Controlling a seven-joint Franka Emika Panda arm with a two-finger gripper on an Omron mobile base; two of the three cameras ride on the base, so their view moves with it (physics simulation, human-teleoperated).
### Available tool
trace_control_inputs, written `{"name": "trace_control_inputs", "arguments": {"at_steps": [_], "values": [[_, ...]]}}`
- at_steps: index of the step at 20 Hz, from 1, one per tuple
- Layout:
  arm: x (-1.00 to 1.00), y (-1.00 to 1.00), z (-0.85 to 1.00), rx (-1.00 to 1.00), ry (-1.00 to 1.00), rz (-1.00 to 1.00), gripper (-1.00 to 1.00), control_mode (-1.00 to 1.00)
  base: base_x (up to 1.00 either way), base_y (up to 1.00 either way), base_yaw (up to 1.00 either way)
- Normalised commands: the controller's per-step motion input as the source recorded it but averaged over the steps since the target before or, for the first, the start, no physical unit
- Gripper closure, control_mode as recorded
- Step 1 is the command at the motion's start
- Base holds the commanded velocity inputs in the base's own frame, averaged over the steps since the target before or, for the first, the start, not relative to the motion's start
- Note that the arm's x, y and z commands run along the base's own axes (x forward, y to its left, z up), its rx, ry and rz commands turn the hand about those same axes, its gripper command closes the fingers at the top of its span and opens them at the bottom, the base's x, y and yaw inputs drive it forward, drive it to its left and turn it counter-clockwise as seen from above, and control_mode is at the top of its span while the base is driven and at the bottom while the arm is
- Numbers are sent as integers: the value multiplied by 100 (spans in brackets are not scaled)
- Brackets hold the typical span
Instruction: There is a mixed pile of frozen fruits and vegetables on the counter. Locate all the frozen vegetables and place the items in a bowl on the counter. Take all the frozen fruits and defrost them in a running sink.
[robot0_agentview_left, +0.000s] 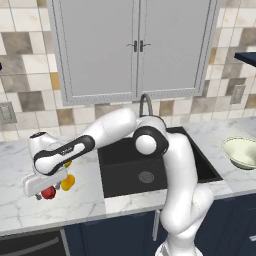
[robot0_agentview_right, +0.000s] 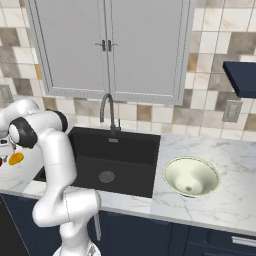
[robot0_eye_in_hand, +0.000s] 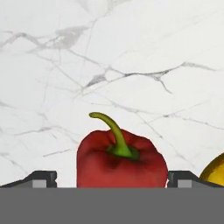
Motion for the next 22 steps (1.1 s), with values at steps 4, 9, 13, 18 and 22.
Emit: {"name": "trace_control_inputs", "arguments": {"at_steps": [4,9,13,18,22], "values": [[0,7,-7,0,2,1,100,-100,0,0,0],[0,0,0,0,0,0,100,-100,0,0,0],[0,-3,18,-1,1,0,100,-100,0,0,0],[0,-10,40,0,0,0,100,-100,0,0,0],[-1,-30,31,1,0,0,100,-100,0,0,0]]}}
